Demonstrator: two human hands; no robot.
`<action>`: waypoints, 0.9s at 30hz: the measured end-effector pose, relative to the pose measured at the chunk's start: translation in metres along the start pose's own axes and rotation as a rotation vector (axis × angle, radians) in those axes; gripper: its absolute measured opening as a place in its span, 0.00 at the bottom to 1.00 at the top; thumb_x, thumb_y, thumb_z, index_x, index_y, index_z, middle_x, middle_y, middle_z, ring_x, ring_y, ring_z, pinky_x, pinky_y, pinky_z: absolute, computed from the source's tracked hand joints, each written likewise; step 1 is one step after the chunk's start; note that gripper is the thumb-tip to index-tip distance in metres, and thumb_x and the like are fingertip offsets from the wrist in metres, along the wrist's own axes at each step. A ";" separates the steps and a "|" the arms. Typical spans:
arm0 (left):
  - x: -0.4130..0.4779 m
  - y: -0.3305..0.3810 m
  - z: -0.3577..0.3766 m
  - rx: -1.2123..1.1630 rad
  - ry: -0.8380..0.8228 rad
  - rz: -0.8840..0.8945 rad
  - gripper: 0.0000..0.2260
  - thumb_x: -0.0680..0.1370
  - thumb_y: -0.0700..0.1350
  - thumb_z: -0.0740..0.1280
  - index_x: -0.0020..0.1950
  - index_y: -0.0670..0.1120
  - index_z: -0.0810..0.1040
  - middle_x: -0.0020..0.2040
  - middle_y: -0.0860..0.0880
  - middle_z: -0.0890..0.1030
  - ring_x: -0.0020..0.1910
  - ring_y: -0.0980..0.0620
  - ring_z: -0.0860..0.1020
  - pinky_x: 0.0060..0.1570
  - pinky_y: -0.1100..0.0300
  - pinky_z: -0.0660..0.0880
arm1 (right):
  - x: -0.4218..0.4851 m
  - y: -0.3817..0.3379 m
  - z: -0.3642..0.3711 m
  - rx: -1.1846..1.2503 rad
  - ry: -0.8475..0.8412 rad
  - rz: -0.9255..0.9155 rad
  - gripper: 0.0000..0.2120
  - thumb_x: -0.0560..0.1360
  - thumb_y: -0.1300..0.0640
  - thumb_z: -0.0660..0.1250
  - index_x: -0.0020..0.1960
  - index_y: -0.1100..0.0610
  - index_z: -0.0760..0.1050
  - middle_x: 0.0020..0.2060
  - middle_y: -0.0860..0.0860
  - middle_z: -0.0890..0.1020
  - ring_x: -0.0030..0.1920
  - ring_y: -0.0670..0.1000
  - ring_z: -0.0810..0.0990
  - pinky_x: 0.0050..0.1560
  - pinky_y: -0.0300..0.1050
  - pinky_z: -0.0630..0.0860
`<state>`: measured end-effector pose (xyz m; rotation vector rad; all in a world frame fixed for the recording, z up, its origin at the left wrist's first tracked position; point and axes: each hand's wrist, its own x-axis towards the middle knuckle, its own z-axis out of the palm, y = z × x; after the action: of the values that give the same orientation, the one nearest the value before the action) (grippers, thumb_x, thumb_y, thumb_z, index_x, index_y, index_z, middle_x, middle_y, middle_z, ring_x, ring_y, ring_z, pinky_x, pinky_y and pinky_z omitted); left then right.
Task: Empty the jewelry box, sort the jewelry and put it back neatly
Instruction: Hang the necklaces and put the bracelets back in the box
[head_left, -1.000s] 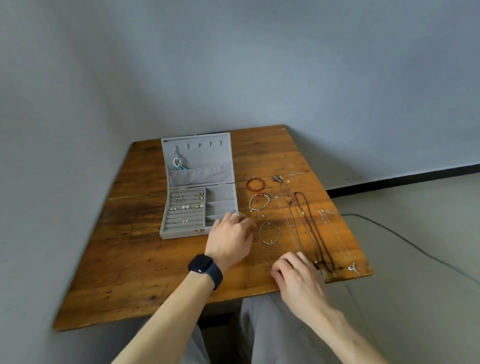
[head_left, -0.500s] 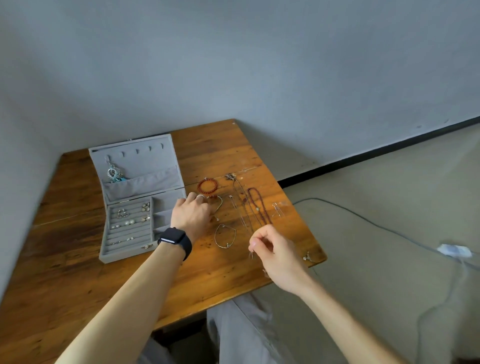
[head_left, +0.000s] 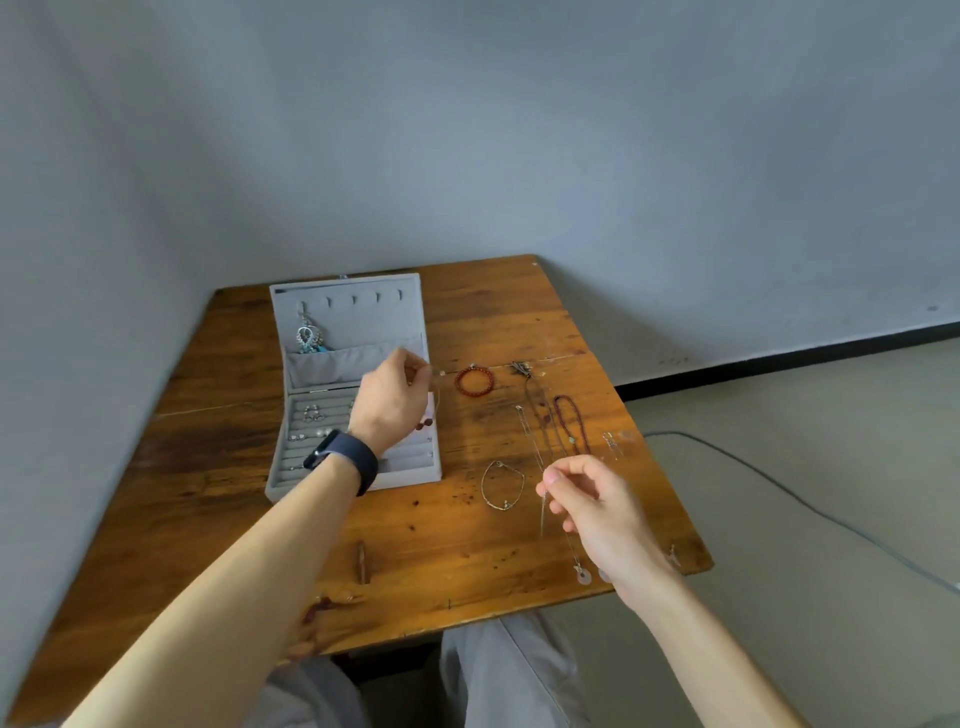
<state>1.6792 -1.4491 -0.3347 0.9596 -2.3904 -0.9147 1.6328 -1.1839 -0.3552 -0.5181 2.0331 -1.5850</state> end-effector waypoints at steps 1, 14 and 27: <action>0.004 -0.001 -0.008 -0.023 0.010 -0.013 0.05 0.82 0.47 0.62 0.53 0.48 0.76 0.42 0.57 0.82 0.40 0.57 0.80 0.30 0.71 0.71 | 0.001 0.000 0.005 -0.003 -0.017 -0.001 0.03 0.80 0.53 0.66 0.51 0.49 0.78 0.42 0.40 0.84 0.42 0.42 0.80 0.40 0.36 0.78; 0.041 -0.020 -0.018 0.072 -0.109 -0.165 0.06 0.82 0.45 0.63 0.46 0.50 0.77 0.44 0.51 0.83 0.44 0.53 0.79 0.44 0.59 0.75 | 0.015 -0.005 0.028 -0.002 -0.094 -0.080 0.03 0.79 0.53 0.66 0.50 0.48 0.79 0.43 0.41 0.85 0.43 0.41 0.81 0.42 0.34 0.76; 0.034 -0.037 -0.020 0.744 -0.093 -0.119 0.12 0.79 0.47 0.67 0.59 0.45 0.81 0.62 0.42 0.77 0.64 0.41 0.70 0.62 0.45 0.71 | 0.013 -0.009 0.023 0.017 -0.093 -0.119 0.02 0.79 0.51 0.67 0.50 0.47 0.78 0.44 0.41 0.85 0.45 0.39 0.81 0.42 0.33 0.75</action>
<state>1.6842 -1.5026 -0.3418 1.3386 -2.8289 -0.0646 1.6361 -1.2122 -0.3527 -0.7047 1.9496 -1.6140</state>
